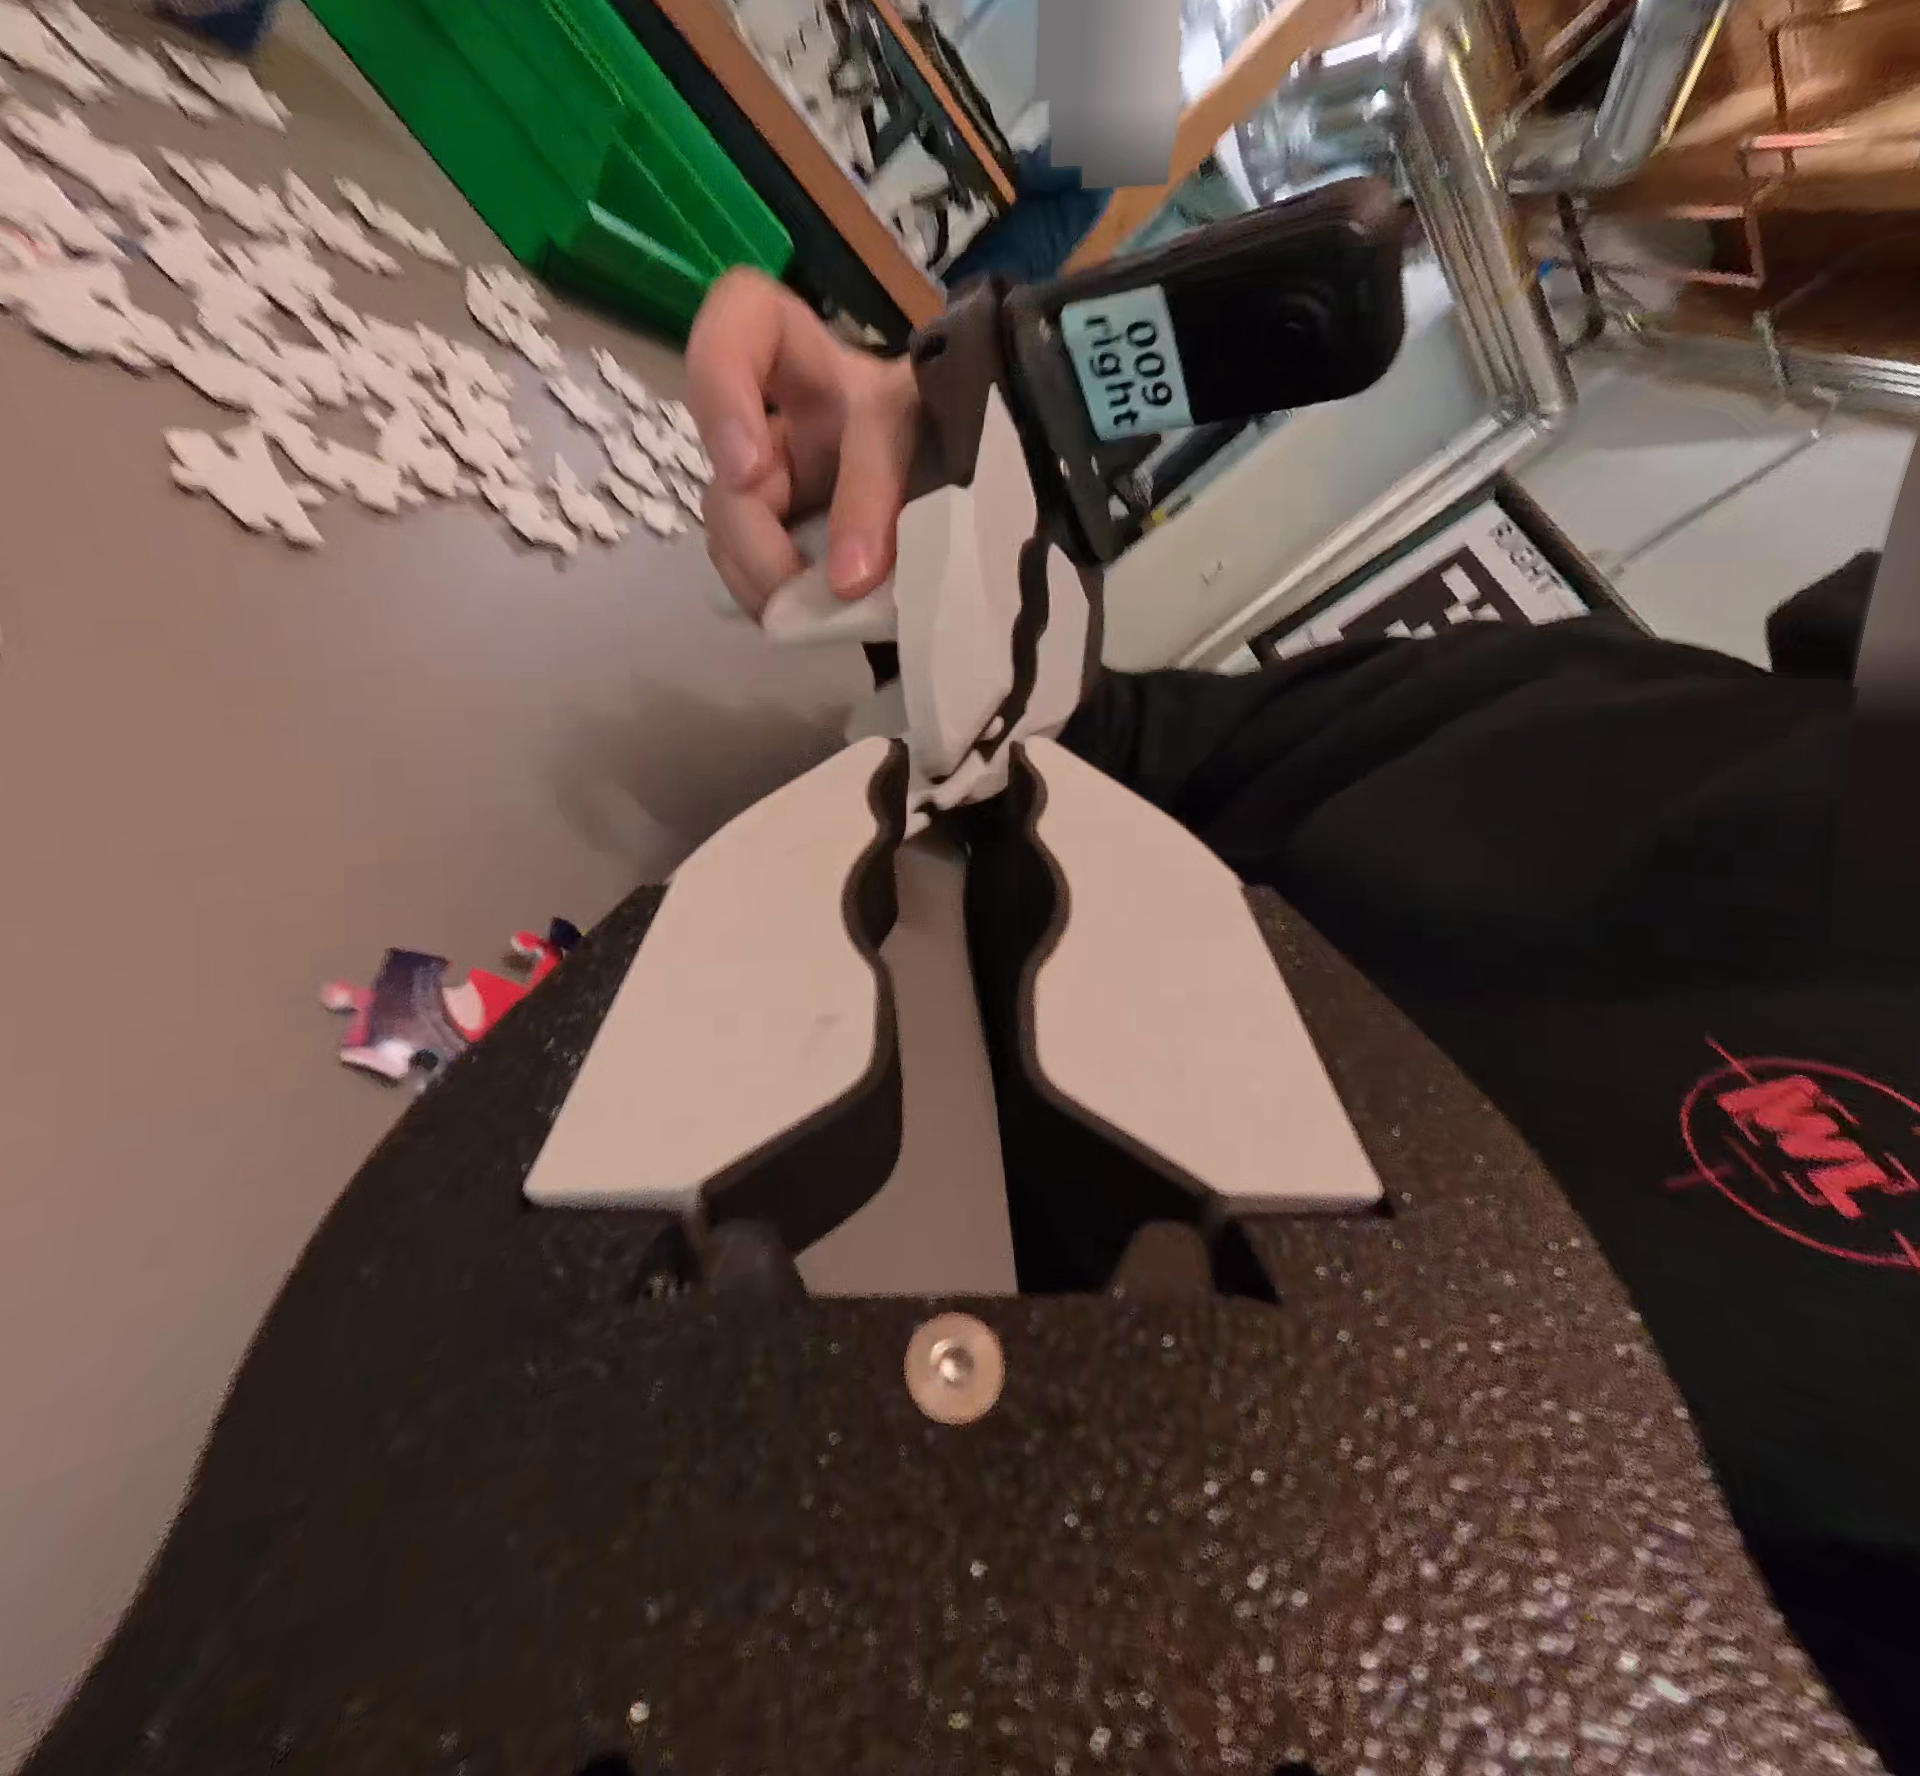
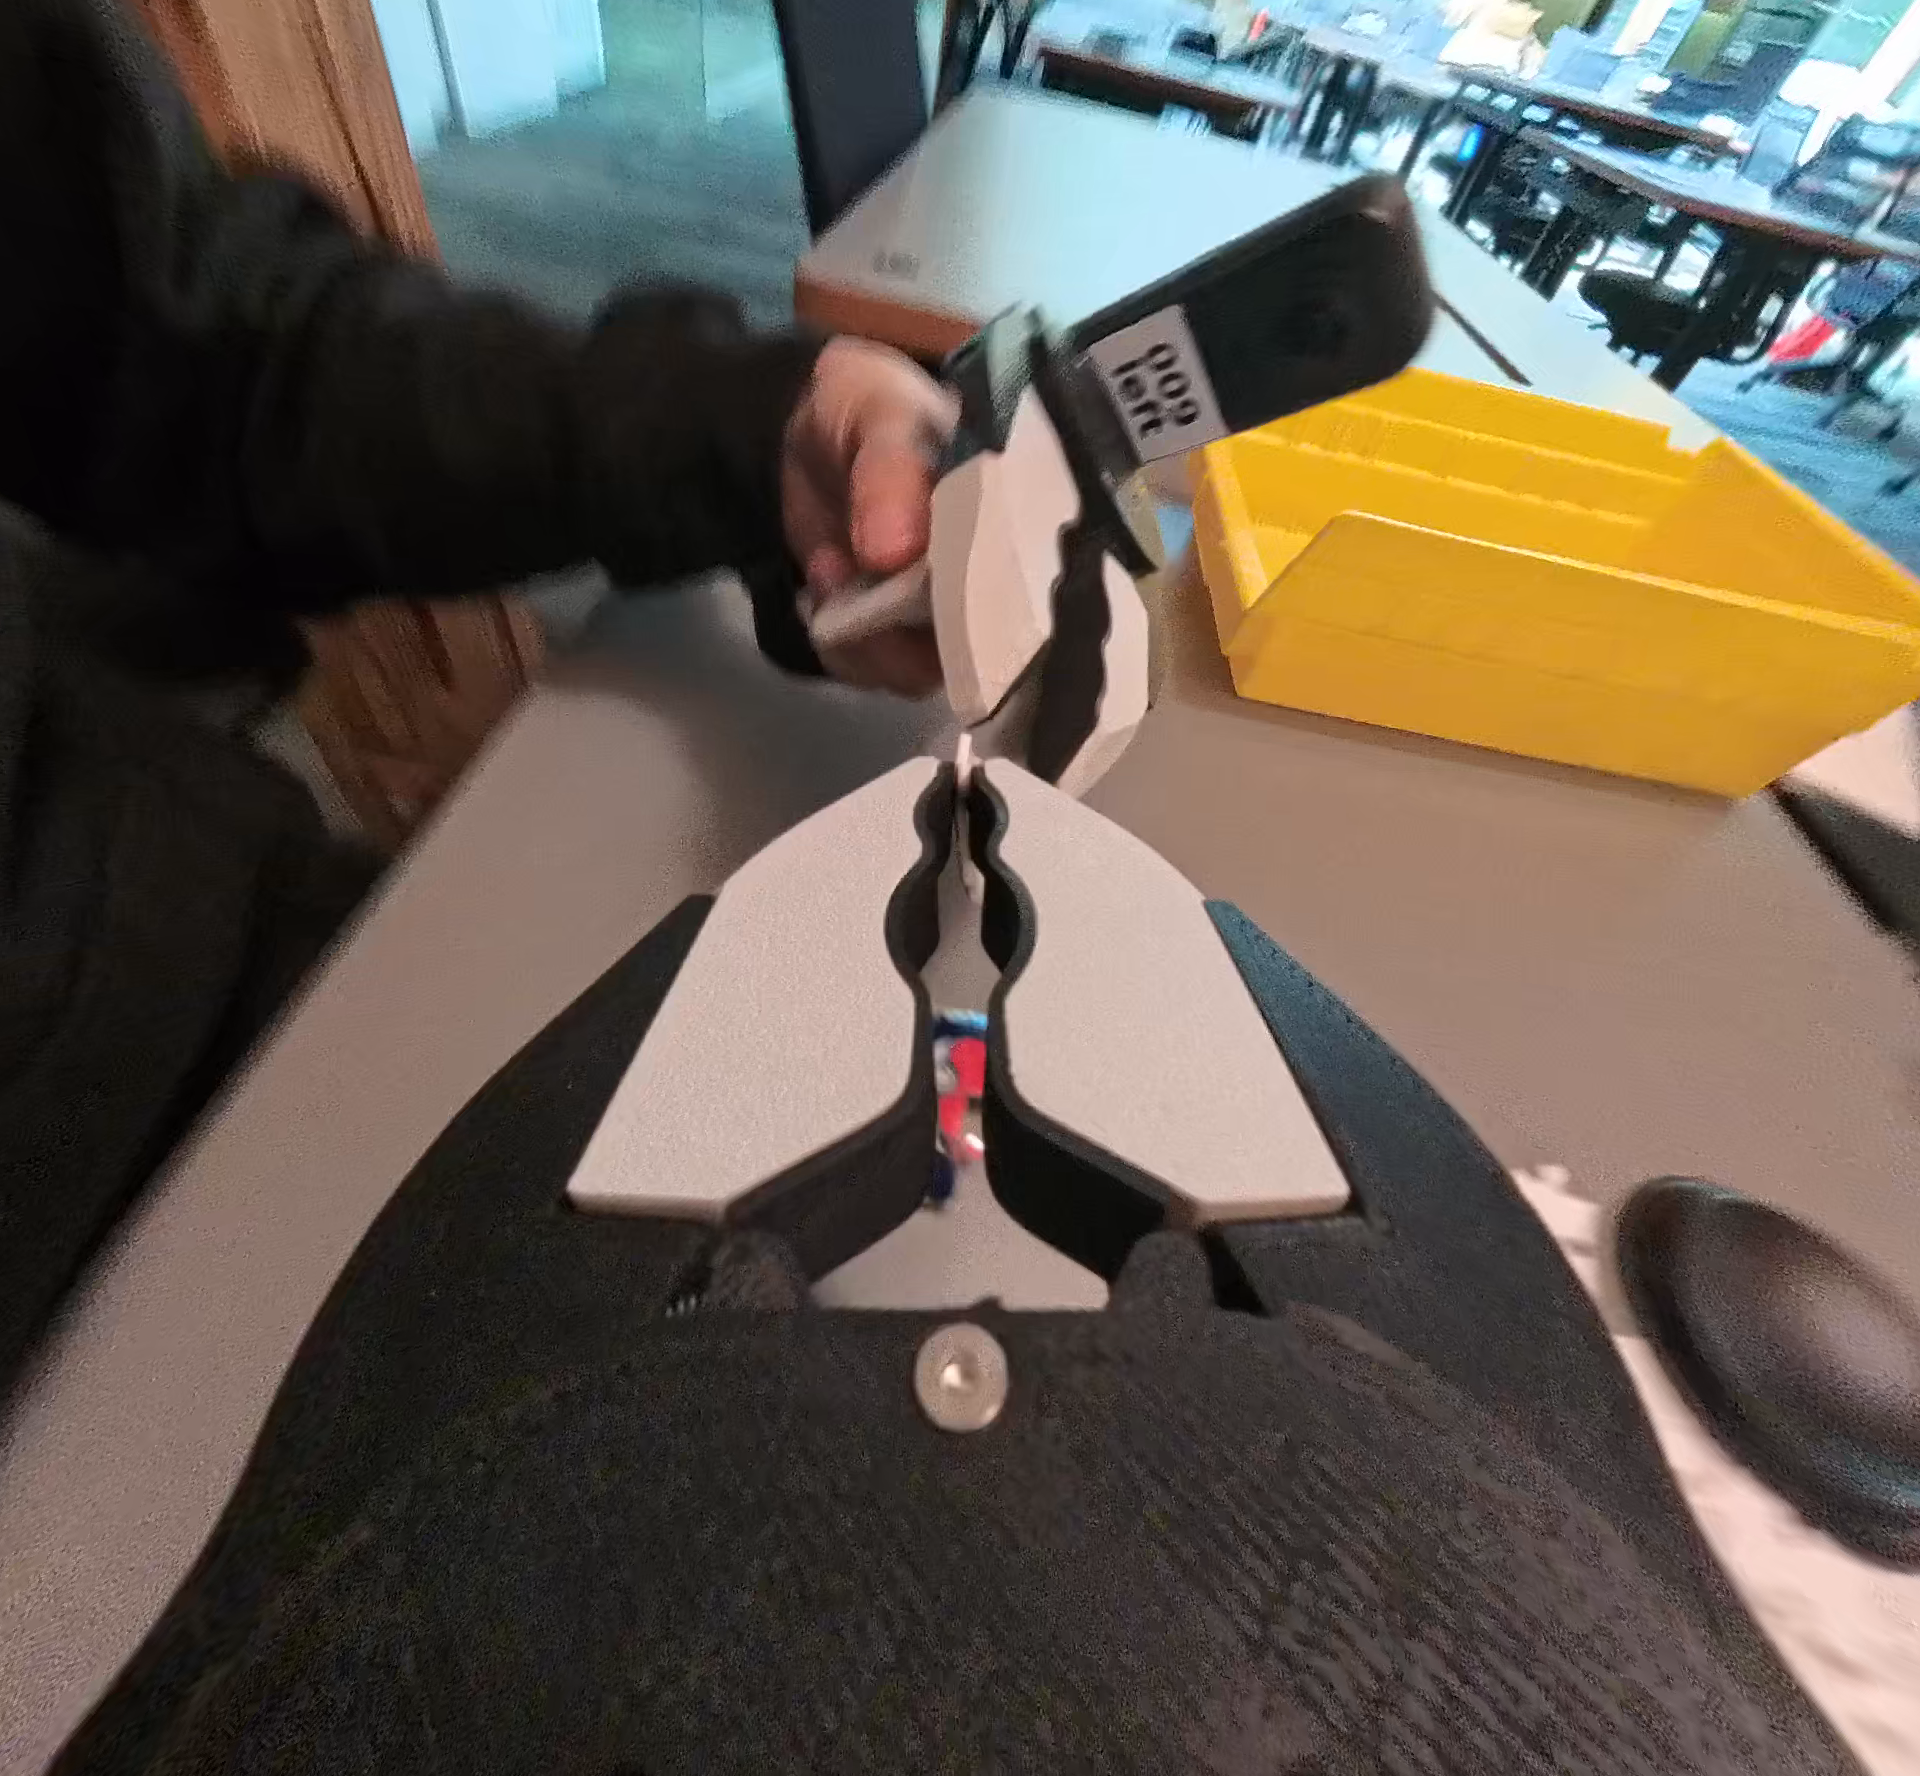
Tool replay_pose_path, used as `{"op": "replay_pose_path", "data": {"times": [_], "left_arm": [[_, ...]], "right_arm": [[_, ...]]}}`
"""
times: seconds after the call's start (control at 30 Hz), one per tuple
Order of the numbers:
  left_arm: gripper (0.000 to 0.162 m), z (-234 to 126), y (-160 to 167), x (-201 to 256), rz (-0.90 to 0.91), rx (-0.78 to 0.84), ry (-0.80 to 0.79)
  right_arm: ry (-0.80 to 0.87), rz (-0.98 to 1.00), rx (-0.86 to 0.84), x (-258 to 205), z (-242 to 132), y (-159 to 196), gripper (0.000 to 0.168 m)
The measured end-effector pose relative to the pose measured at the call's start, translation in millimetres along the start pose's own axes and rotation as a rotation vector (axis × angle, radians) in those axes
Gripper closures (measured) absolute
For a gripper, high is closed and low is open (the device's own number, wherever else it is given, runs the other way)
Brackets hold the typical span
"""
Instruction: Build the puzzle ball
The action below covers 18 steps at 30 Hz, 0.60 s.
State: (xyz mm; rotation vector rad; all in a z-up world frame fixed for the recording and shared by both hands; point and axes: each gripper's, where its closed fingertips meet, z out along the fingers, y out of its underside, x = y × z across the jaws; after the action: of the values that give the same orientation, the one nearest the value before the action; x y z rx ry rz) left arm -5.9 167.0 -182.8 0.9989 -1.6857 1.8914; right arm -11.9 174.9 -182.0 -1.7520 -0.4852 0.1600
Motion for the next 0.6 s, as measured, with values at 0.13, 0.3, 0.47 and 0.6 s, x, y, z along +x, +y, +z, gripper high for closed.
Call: {"op": "replay_pose_path", "data": {"times": [0.13,0.3,0.47,0.6], "left_arm": [[0.138,-4,-15,-3,0.155,0.076,-0.090],[0.137,5,-28,-2,0.316,0.133,-0.191],[0.143,15,-31,-6,0.307,0.130,-0.200],[0.159,17,-33,-2,0.314,0.155,-0.161]], "right_arm": [[0.110,0.509,0.336,39,-22,-17,0.166],[0.011,0.934,0.670,56,-43,-21,0.166],[-0.034,0.955,0.711,47,-39,-31,0.166],[-0.008,0.882,0.638,42,-35,-27,0.166]]}}
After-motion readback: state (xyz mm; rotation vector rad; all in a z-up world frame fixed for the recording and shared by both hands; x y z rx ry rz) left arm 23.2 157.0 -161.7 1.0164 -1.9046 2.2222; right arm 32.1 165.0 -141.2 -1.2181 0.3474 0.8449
